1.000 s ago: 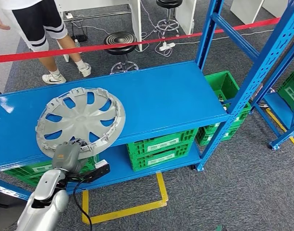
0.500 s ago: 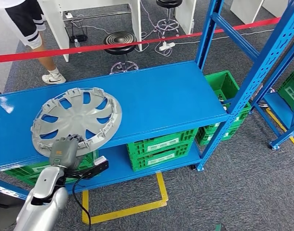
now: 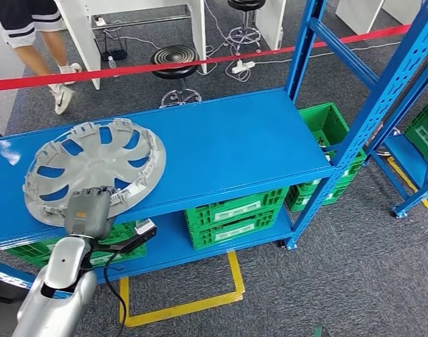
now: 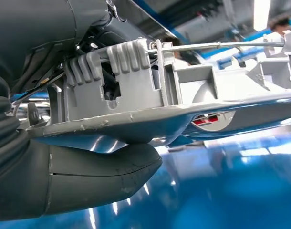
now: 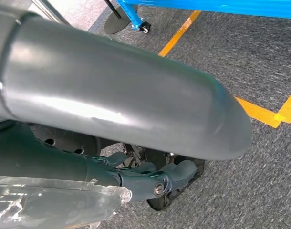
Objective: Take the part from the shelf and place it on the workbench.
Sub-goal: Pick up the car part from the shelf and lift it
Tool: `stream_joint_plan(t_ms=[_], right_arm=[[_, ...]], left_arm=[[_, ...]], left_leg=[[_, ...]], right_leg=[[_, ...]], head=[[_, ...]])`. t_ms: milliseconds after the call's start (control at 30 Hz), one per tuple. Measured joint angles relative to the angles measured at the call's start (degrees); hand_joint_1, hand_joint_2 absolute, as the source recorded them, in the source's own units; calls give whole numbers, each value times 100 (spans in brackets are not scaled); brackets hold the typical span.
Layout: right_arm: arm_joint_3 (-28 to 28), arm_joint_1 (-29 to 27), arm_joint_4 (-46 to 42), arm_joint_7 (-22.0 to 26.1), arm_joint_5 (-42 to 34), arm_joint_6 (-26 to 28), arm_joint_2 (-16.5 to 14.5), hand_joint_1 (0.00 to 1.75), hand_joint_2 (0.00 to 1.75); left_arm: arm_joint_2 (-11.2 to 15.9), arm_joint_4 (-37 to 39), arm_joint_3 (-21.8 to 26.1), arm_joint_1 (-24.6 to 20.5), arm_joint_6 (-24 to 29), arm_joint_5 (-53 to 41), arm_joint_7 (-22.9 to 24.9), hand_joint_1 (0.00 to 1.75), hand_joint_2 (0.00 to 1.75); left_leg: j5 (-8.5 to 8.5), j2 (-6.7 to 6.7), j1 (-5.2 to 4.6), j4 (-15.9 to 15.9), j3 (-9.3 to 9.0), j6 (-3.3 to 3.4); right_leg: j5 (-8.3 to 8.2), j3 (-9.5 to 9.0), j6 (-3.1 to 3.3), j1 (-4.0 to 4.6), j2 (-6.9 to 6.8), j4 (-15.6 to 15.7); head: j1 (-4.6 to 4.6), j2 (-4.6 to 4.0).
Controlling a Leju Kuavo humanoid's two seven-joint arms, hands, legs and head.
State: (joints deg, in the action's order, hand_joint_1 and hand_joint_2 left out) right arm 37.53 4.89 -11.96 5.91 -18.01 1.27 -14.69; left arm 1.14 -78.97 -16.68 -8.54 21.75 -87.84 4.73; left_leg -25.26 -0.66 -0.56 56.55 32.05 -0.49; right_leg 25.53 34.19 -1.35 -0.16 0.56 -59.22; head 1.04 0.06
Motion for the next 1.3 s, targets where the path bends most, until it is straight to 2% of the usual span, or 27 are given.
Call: stream_joint_plan(t_ms=[233,400,667,1300], right_arm=[[-23,-5,1,2,0,54,0,0,0],[-27,-43,6,-24,0,226,-29,0,0],[-27,-77,7,-27,0,262,-58,0,0],[-27,-85,7,-19,0,263,-60,0,0]], left_arm=[[272,-303,-521,-121,156,-3,332,175,175],[564,-572,-1025,-285,355,-3,673,175,175],[815,-784,-1463,-423,419,-3,829,175,175],[957,-916,-1782,-564,431,-3,887,175,175]], left_leg=[[0,0,0,0,2,0],[0,0,0,0,3,0],[-1,0,0,0,4,-1],[-1,0,0,0,5,-1]], right_leg=[[0,3,0,0,1,0],[0,4,0,0,1,0],[0,6,0,0,2,0],[0,6,0,0,3,0]], head=[[0,0],[0,0],[0,1],[0,1]])
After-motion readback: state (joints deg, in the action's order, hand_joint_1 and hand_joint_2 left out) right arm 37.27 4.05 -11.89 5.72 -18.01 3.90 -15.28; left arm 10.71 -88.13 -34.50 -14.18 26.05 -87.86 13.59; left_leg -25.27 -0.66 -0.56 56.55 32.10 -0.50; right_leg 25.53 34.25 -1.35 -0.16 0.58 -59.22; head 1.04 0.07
